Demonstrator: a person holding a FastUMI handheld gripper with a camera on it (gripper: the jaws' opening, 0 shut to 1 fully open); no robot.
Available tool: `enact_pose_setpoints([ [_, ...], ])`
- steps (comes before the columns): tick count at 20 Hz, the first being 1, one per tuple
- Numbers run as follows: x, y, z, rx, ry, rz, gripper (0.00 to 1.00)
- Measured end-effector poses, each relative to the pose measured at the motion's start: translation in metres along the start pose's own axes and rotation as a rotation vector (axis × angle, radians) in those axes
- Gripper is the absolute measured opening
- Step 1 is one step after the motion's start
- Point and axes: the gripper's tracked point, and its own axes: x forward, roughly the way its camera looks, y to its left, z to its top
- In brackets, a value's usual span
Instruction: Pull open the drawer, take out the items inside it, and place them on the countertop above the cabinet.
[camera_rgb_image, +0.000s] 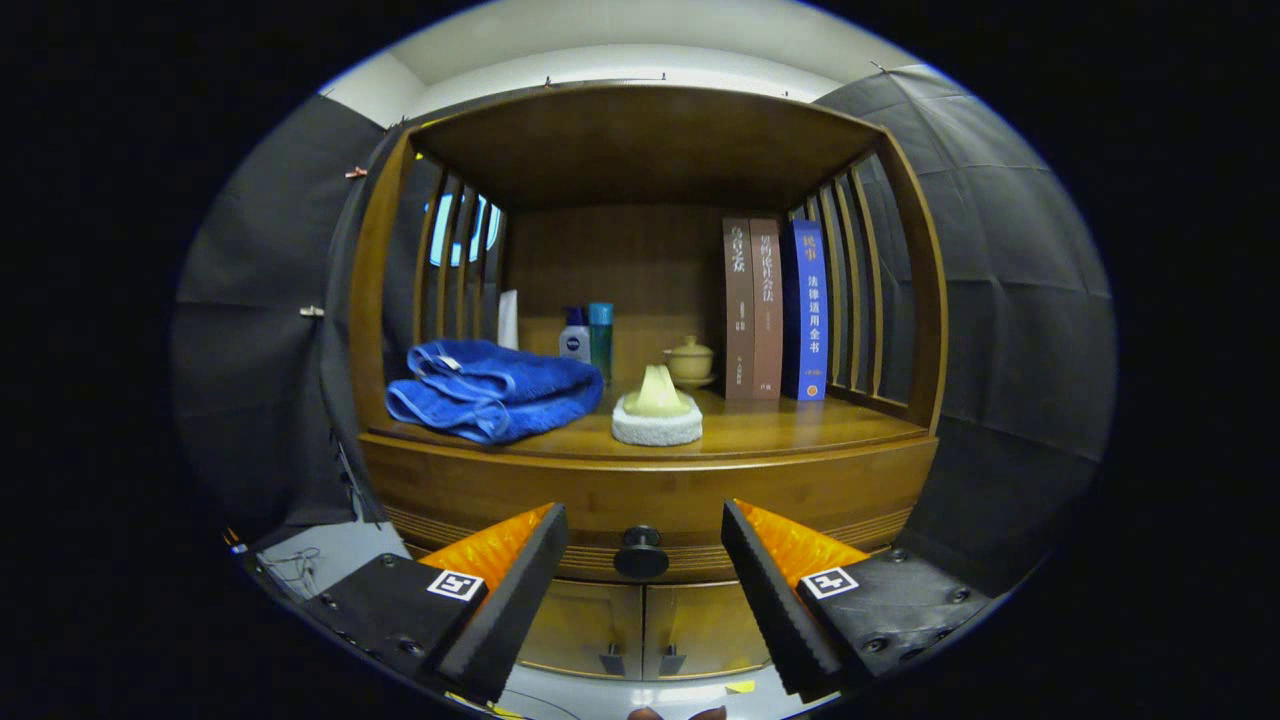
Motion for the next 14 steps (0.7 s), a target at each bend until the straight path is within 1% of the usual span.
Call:
enact_pose_setpoints([
  [8, -0.087, 0.005, 0.064, 0.019, -0.023, 0.019, 0.99],
  [11, -0.115, 0.004, 0.083, 0.016, -0.022, 0.014, 0.99],
  [14, -0.141, 0.007, 0.108, 0.025, -0.053, 0.022, 0.99],
])
